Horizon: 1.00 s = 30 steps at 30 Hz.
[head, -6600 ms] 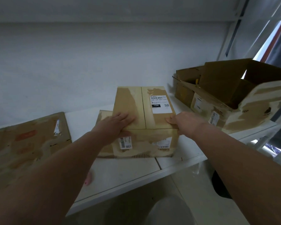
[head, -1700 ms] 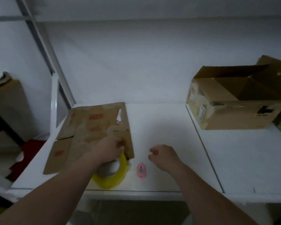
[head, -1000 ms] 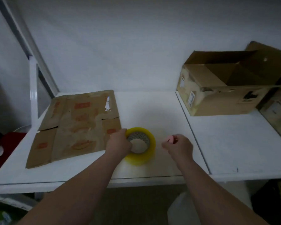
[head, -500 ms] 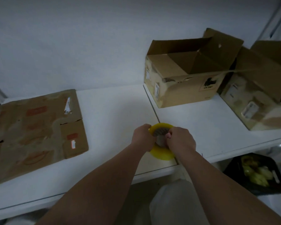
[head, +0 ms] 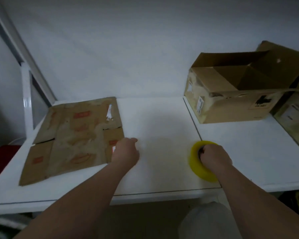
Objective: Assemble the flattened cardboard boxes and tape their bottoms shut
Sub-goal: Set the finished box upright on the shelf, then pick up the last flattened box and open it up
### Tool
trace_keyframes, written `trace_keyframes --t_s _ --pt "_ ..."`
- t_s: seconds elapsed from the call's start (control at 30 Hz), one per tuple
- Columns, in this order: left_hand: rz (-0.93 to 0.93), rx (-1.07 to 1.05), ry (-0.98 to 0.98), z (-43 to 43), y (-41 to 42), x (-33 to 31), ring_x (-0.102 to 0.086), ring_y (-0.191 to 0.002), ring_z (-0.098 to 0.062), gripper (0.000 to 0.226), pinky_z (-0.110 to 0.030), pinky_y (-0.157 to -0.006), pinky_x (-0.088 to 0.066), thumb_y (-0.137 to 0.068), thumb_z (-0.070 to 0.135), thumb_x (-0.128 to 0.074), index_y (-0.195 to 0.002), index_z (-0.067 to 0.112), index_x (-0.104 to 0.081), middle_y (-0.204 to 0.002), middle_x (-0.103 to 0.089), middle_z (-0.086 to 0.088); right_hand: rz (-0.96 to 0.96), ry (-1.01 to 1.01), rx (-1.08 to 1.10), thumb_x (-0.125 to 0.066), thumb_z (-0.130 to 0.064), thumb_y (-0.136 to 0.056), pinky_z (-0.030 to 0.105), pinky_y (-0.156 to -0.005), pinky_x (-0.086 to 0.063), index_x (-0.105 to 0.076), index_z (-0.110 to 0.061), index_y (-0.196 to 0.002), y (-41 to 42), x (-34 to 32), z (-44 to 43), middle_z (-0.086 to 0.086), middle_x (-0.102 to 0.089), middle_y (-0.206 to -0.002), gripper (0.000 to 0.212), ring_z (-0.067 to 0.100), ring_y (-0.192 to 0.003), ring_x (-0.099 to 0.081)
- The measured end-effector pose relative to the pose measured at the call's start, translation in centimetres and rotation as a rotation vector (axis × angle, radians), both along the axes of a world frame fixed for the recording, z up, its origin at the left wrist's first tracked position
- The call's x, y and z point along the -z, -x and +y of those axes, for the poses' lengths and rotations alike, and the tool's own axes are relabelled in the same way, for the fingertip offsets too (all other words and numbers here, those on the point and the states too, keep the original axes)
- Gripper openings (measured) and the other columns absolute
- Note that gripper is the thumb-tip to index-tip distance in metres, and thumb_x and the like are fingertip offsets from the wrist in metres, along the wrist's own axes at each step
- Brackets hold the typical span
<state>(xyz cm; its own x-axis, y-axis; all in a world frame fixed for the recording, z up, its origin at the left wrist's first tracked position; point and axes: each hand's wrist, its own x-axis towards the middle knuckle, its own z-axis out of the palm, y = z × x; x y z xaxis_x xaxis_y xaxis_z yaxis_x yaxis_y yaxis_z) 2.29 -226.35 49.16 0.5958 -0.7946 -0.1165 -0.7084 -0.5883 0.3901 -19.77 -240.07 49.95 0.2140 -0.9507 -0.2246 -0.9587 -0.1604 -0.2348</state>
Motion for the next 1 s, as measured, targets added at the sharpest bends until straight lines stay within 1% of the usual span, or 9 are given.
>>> trace_keyframes --t_s 0.13,0.23,0.33,0.43,0.6,0.7,0.77,0.87,1.0 --pt "-0.136 -0.049 -0.263 3.2 -3.4 0.2 -0.042 -0.123 -0.029 0.049 -0.045 -0.104 -0.035 -0.085 0.038 -0.062 -0.129 0.022 -0.046 -0.129 -0.043 -0.005 0.038 0.15 0.081 -0.044 -0.01 -0.095 0.038 -0.087 -0.05 -0.062 -0.005 -0.117 -1.9 -1.1 1.3 0.015 -0.062 -0.119 0.029 0.032 -0.108 -0.06" --pt "-0.234 -0.018 -0.33 4.8 -5.1 0.5 -0.045 -0.121 -0.025 0.052 -0.043 -0.105 -0.036 -0.083 0.047 -0.064 -0.126 0.024 -0.046 -0.128 -0.046 -0.003 0.012 0.181 0.02 -0.047 -0.012 -0.091 0.041 -0.081 -0.053 -0.063 -0.008 -0.112 -3.9 -1.5 2.3 0.013 -0.063 -0.115 0.027 0.034 -0.105 -0.062" --pt "-0.325 0.08 -0.348 5.4 -6.2 0.4 -0.051 -0.115 -0.022 0.047 -0.036 -0.091 -0.044 -0.088 0.049 -0.058 -0.125 0.022 -0.047 -0.125 -0.049 -0.001 -0.022 0.201 -0.083 -0.049 -0.017 -0.09 0.035 -0.078 -0.05 -0.066 -0.012 -0.104 -6.0 -1.6 3.4 0.012 -0.066 -0.109 0.023 0.032 -0.103 -0.062" --pt "-0.373 0.182 -0.406 5.6 -6.5 0.1 -0.059 -0.102 -0.021 0.039 -0.031 -0.069 -0.045 -0.097 0.041 -0.045 -0.129 0.017 -0.044 -0.118 -0.054 -0.002 -0.111 0.213 -0.191 -0.05 -0.018 -0.089 0.028 -0.068 -0.042 -0.068 -0.014 -0.097 -8.0 -1.4 4.8 0.009 -0.069 -0.1 0.02 0.029 -0.095 -0.063" --pt "-0.51 0.322 -0.411 5.4 -6.8 0.6 -0.062 -0.097 -0.027 0.051 -0.035 -0.068 -0.045 -0.101 0.008 -0.031 -0.149 0.006 -0.015 -0.113 -0.062 -0.009 -0.249 0.141 -0.283 -0.051 -0.021 -0.09 0.026 -0.067 -0.044 -0.069 -0.016 -0.096 -10.6 -1.1 6.9 0.004 -0.068 -0.095 0.02 0.023 -0.086 -0.062" --pt "-0.426 0.301 -0.342 5.4 -7.8 0.8 -0.062 -0.094 -0.023 0.041 -0.033 -0.073 -0.05 -0.101 0.013 -0.034 -0.142 0.013 -0.035 -0.104 -0.062 -0.003 -0.285 0.041 -0.303 -0.052 -0.025 -0.09 0.029 -0.076 -0.049 -0.068 -0.018 -0.103 -11.7 -0.9 7.5 0.004 -0.067 -0.103 0.022 0.022 -0.093 -0.061" --pt "-0.28 0.247 -0.272 6.0 -8.8 0.7 -0.059 -0.104 -0.021 0.037 -0.039 -0.092 -0.046 -0.1 0.021 -0.036 -0.135 0.026 -0.046 -0.115 -0.061 0.001 -0.298 -0.057 -0.315 -0.053 -0.026 -0.09 0.032 -0.088 -0.049 -0.064 -0.018 -0.117 -12.4 -0.6 7.6 0.005 -0.065 -0.116 0.03 0.023 -0.105 -0.059" --pt "-0.174 0.281 -0.319 7.1 -9.6 1.2 -0.049 -0.118 -0.02 0.041 -0.052 -0.107 -0.025 -0.098 0.029 -0.038 -0.137 0.04 -0.041 -0.129 -0.053 0.006 -0.299 -0.147 -0.33 -0.052 -0.026 -0.093 0.032 -0.099 -0.045 -0.055 -0.014 -0.131 -13.4 0.0 8.0 0.006 -0.058 -0.13 0.04 0.023 -0.118 -0.054" --pt "0.031 0.396 -0.266 7.5 -5.5 1.7 -0.04 -0.131 -0.025 0.048 -0.054 -0.112 -0.025 -0.099 0.03 -0.042 -0.144 0.042 -0.032 -0.144 -0.043 0.0 -0.247 -0.2 -0.305 -0.05 -0.026 -0.094 0.03 -0.105 -0.037 -0.043 -0.013 -0.141 -14.0 1.0 8.7 0.007 -0.048 -0.142 0.049 0.023 -0.128 -0.046"
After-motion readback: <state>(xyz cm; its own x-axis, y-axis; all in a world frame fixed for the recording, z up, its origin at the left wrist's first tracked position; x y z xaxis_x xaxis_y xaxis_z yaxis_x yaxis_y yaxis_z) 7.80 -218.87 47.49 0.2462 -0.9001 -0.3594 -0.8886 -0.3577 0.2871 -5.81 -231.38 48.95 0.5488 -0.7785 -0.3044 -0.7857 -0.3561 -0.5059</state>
